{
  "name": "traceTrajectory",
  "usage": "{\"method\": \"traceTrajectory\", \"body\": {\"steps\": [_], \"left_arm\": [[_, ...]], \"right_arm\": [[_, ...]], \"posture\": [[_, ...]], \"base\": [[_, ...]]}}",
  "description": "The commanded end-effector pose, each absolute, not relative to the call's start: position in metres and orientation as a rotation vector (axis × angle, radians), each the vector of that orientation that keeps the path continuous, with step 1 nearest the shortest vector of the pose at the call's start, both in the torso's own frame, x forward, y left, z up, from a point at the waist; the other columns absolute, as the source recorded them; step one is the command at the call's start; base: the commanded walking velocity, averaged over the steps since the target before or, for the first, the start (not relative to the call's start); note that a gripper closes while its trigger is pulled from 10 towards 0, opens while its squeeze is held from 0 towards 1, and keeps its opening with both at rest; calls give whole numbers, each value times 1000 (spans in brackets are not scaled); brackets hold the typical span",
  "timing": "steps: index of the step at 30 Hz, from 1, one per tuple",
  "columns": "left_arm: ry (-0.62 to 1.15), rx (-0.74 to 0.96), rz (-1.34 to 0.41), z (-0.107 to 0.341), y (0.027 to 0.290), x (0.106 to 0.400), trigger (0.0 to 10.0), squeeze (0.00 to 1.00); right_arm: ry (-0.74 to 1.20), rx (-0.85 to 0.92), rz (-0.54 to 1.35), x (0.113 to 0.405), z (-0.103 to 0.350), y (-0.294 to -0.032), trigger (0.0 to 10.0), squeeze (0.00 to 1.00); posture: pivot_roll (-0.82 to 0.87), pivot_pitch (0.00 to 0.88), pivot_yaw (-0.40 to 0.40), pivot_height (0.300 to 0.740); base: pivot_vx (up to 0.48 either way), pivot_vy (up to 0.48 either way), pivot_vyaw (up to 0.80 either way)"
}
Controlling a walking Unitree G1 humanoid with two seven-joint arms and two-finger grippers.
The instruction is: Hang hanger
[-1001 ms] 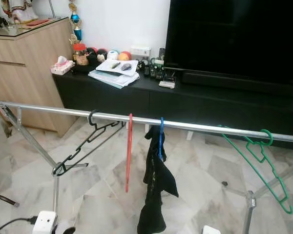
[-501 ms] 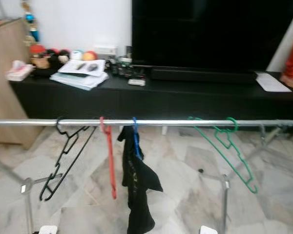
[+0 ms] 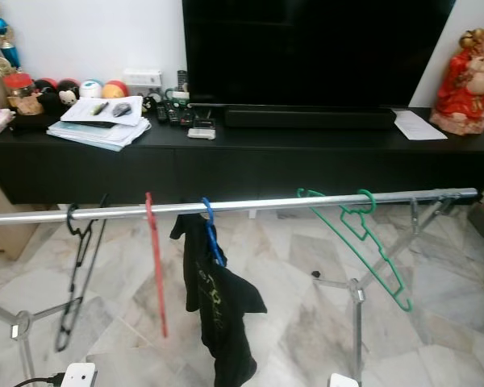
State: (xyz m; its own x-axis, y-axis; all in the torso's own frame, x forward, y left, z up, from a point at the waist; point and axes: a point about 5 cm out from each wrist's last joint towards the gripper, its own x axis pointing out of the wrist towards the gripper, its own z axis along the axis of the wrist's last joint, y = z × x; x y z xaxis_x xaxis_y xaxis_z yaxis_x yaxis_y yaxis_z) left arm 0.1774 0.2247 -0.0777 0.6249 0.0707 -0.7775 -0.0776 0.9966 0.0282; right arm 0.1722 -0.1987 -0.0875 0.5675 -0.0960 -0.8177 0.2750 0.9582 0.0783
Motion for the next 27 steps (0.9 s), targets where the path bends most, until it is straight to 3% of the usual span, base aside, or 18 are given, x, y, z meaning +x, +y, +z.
{"method": "traceTrajectory", "body": {"steps": [1,27], "left_arm": [[939,-4,81,-83,223,169,10000,0],[998,-11,107,-88,234,150,10000,0]], "right_arm": [[943,200,-226,171,-88,-201,10000,0],[946,197,-220,172,-88,-199,10000,0]], "posture": [[-68,0,-15,740],[-64,0,-11,740]], "base": [[0,0,0],[-319,0,0]]}}
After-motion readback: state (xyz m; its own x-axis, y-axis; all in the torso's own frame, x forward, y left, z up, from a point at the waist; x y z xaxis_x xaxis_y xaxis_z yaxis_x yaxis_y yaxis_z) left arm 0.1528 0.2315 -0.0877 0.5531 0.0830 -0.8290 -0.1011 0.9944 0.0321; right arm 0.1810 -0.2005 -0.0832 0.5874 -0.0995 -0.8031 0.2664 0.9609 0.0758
